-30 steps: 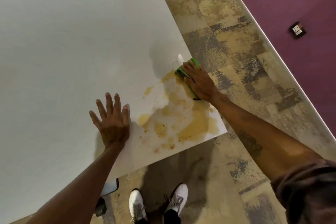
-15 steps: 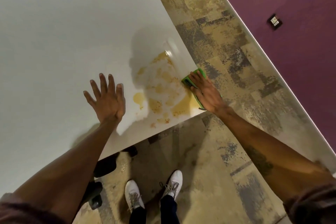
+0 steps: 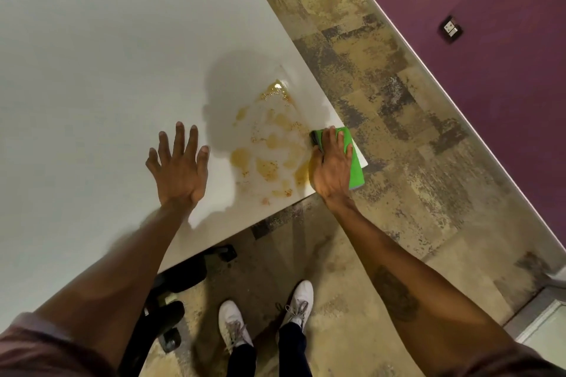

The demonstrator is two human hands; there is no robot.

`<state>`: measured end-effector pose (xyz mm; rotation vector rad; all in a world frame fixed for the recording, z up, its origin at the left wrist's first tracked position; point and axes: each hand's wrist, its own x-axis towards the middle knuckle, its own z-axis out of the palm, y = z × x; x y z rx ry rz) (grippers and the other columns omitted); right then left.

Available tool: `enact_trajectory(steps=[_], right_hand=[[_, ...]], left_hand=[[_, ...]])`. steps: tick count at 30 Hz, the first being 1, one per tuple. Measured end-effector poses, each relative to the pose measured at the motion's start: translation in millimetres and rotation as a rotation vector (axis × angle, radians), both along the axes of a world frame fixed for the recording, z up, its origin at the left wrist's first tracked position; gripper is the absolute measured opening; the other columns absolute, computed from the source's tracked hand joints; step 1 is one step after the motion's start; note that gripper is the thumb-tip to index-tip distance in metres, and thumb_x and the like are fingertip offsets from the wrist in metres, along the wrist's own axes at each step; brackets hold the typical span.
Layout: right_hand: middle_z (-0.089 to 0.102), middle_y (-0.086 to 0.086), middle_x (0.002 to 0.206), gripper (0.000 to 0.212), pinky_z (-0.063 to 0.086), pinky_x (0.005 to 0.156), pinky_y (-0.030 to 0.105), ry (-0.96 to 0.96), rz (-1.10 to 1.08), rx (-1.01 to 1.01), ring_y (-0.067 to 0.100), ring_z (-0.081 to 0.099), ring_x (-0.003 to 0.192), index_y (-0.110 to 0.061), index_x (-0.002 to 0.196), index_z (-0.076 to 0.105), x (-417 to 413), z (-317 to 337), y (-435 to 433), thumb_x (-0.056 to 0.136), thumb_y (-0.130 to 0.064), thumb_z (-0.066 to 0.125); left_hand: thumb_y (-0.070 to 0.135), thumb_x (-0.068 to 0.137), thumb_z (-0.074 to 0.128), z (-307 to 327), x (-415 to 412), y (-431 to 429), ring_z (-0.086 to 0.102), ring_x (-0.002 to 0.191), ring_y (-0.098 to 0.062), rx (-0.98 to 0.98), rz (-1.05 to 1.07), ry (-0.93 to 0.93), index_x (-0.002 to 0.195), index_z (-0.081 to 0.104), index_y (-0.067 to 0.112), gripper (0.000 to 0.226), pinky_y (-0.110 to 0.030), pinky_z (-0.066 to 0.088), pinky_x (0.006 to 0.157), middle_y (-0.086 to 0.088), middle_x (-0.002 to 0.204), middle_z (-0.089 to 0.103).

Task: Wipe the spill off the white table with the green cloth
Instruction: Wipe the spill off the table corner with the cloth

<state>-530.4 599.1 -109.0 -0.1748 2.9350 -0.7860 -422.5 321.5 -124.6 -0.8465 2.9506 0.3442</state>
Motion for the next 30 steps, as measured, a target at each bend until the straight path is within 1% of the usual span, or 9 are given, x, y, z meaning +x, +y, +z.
enact_trajectory(steps=[4, 6, 8, 12, 13, 16, 18, 24, 30], right_hand=[[0.009, 0.001, 0.165, 0.064, 0.003, 0.126, 0.041, -0.103, 0.074, -0.002, 0.014, 0.002, 0.153, -0.017, 0.156, 0.016, -3.1, 9.1, 11.5, 0.102, -0.050, 0.024], [0.013, -0.007, 0.164, 0.067, 0.011, 0.122, 0.033, -0.074, 0.119, 0.020, 0.010, 0.011, 0.151, -0.021, 0.153, 0.027, -0.8, 9.9, 28.0, 0.099, -0.060, 0.026], [0.017, -0.009, 0.164, 0.062, 0.019, 0.114, 0.030, 0.031, 0.167, 0.076, 0.012, 0.018, 0.150, -0.017, 0.146, 0.042, -1.1, 9.0, 38.6, 0.098, -0.056, 0.036], [0.027, 0.005, 0.155, 0.060, 0.044, 0.107, 0.045, 0.098, 0.154, 0.172, 0.022, 0.027, 0.144, -0.014, 0.138, 0.051, -3.1, 2.9, 40.6, 0.097, -0.056, 0.039], [0.027, 0.006, 0.156, 0.064, 0.042, 0.108, 0.045, 0.090, 0.150, 0.192, 0.023, 0.026, 0.145, -0.015, 0.141, 0.047, -1.9, 1.2, 39.7, 0.096, -0.060, 0.037], [0.017, 0.007, 0.163, 0.080, 0.014, 0.120, 0.034, 0.060, 0.159, 0.227, 0.021, 0.014, 0.151, -0.013, 0.153, 0.026, -1.4, -3.5, 35.6, 0.095, -0.068, 0.029], [0.013, 0.007, 0.164, 0.083, 0.005, 0.122, 0.031, 0.069, 0.160, 0.264, 0.020, 0.009, 0.152, -0.010, 0.155, 0.017, -3.6, -5.4, 31.2, 0.096, -0.067, 0.027], [0.006, 0.014, 0.164, 0.068, 0.000, 0.125, 0.040, 0.095, 0.206, 0.345, 0.025, 0.000, 0.153, -0.005, 0.155, 0.009, -7.9, -11.9, 29.0, 0.101, -0.046, 0.017], [0.014, 0.018, 0.162, 0.056, 0.007, 0.125, 0.043, 0.124, 0.185, 0.237, 0.031, 0.007, 0.152, 0.000, 0.153, 0.020, -10.1, -11.0, 20.9, 0.104, -0.028, 0.027]], left_hand=[[0.052, 0.107, 0.014, -0.7, 1.6, -3.6, 0.015, 0.155, -0.033, -0.004, -0.006, -0.023, 0.160, 0.023, 0.032, 0.057, -0.057, 0.025, 0.115, 0.004, 0.169, 0.018], [0.052, 0.107, 0.012, -1.7, 5.9, -1.0, 0.016, 0.155, -0.033, -0.017, -0.010, -0.033, 0.160, 0.023, 0.032, 0.058, -0.058, 0.027, 0.113, 0.003, 0.169, 0.019], [0.052, 0.106, 0.012, -1.7, 5.9, -2.0, 0.018, 0.154, -0.034, -0.016, -0.008, -0.028, 0.159, 0.025, 0.031, 0.059, -0.057, 0.027, 0.112, 0.002, 0.168, 0.021], [0.050, 0.107, 0.015, -0.6, 3.9, -1.2, 0.019, 0.154, -0.033, -0.022, -0.003, -0.021, 0.159, 0.027, 0.030, 0.057, -0.056, 0.027, 0.112, 0.003, 0.168, 0.022], [0.050, 0.107, 0.016, 0.4, 4.1, -1.3, 0.019, 0.154, -0.033, -0.016, -0.003, -0.022, 0.159, 0.027, 0.030, 0.057, -0.055, 0.026, 0.112, 0.003, 0.168, 0.022], [0.048, 0.108, 0.019, 2.4, 4.8, -1.2, 0.020, 0.153, -0.033, -0.036, -0.008, -0.027, 0.159, 0.028, 0.030, 0.055, -0.055, 0.027, 0.110, 0.003, 0.168, 0.023], [0.046, 0.108, 0.021, 2.4, 4.6, -0.6, 0.021, 0.153, -0.033, -0.041, -0.005, -0.024, 0.159, 0.030, 0.029, 0.054, -0.054, 0.028, 0.108, 0.003, 0.168, 0.024], [0.047, 0.108, 0.016, 0.0, 3.1, -0.7, 0.022, 0.153, -0.033, -0.075, -0.006, -0.038, 0.159, 0.029, 0.029, 0.056, -0.052, 0.031, 0.106, 0.003, 0.168, 0.024], [0.049, 0.107, 0.012, -0.3, 2.2, 1.9, 0.017, 0.155, -0.036, -0.046, -0.008, -0.010, 0.160, 0.026, 0.027, 0.059, -0.056, 0.022, 0.118, -0.002, 0.169, 0.021]])
